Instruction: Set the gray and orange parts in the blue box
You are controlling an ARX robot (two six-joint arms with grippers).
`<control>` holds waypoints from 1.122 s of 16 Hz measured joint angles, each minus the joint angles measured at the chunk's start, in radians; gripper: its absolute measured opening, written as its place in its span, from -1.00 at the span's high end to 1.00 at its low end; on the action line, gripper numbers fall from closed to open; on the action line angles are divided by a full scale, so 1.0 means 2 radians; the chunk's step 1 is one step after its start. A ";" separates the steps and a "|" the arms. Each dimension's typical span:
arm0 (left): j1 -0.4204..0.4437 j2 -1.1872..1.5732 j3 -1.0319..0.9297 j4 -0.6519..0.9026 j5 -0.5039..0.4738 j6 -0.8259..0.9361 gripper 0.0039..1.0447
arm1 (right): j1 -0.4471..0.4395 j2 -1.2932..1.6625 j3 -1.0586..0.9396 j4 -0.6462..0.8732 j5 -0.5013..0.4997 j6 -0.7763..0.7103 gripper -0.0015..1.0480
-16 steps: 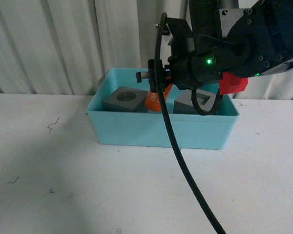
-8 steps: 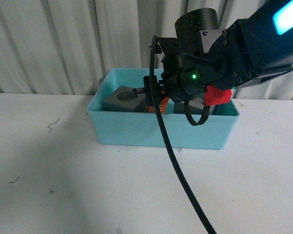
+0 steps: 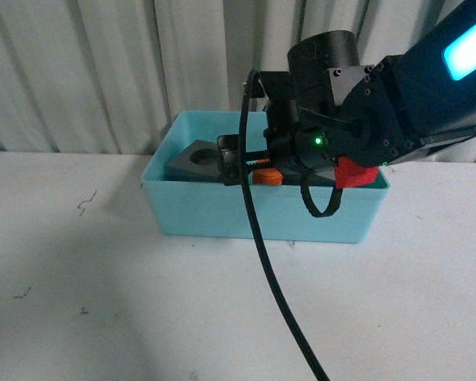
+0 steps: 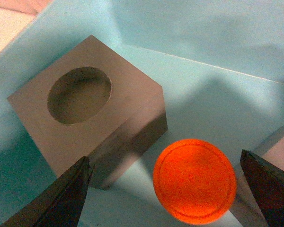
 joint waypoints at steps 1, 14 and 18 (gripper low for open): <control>0.000 0.000 0.000 0.000 0.000 0.000 -0.88 | -0.001 -0.019 -0.027 0.021 0.001 0.004 -0.86; 0.000 0.000 0.000 0.000 0.000 0.000 -0.88 | 0.040 -0.814 -0.628 -0.193 0.234 0.171 -0.87; 0.000 0.000 0.000 0.000 0.000 0.000 -0.88 | 0.004 -0.861 -0.749 0.096 0.251 0.064 -0.36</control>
